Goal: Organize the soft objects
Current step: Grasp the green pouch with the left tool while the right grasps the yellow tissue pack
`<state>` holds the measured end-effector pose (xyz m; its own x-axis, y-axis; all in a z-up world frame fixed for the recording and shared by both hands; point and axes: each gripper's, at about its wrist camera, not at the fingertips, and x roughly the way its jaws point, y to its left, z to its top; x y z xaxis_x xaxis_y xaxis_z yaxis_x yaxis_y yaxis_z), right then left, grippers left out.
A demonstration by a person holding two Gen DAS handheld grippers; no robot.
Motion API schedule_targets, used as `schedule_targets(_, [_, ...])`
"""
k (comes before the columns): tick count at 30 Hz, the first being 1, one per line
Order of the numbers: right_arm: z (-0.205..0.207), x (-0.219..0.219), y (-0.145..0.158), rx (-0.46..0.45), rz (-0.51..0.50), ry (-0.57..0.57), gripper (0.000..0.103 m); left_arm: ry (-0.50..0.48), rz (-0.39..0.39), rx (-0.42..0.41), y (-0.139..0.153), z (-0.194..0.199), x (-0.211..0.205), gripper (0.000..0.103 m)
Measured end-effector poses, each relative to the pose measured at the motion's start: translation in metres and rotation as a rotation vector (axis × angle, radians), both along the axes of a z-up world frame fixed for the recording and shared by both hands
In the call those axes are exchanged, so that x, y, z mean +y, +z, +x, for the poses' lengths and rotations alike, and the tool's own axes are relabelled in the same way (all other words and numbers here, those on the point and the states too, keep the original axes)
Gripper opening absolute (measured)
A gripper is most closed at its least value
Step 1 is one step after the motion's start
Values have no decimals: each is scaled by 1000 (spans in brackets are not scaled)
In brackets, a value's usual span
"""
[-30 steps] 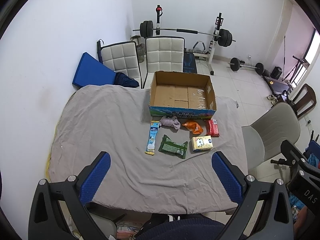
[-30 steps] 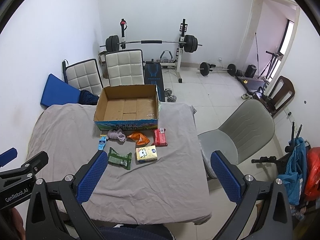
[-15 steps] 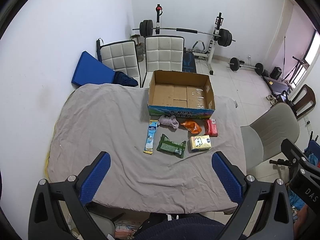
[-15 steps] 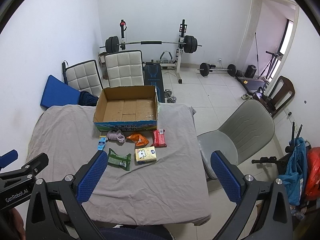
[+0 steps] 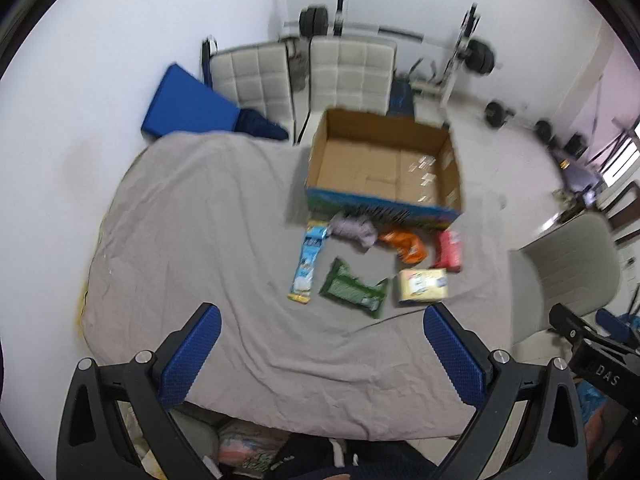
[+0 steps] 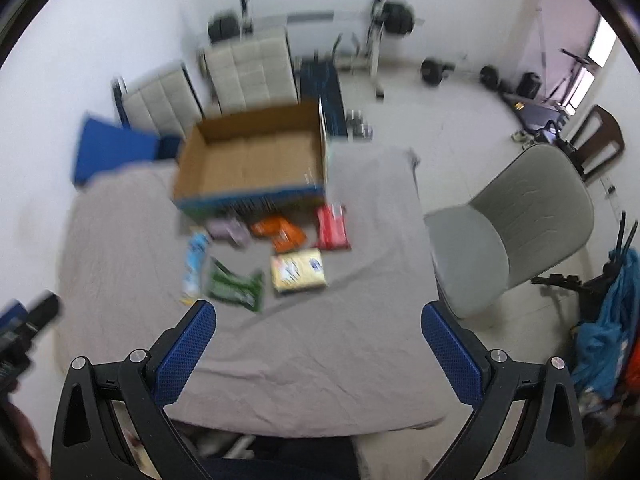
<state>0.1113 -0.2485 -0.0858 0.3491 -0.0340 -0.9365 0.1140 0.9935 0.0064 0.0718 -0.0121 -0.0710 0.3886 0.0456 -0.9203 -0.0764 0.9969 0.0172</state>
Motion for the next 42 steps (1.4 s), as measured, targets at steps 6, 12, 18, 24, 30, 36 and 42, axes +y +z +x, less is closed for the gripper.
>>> schedule_targets(6, [71,9,-119,170,-93,239,103,36,-41,264,-118,56,-1,103])
schedule_targets(12, [125,45,-234,314,-216,585,103,155,-158,487,-222,77,4,103])
schedule_targets(18, [140,84,-315,458,-248,905,103,253,-212,626,-285,80,7,103])
schedule_targets(24, [148,98,-369,561,-278,1023,88,330,-251,668,-305,82,12,103])
schedule_targets(30, [173,59,-374,646,-60,699,76,451,-465,717,-331,103,14,103])
schedule_targets(36, [174,12,-377,670,156,370,76,543,-552,690,-359,131,12,93])
schedule_targets(42, [147,-27,-367,706,187,179,73,314,-322,669,-364,149,-20,48])
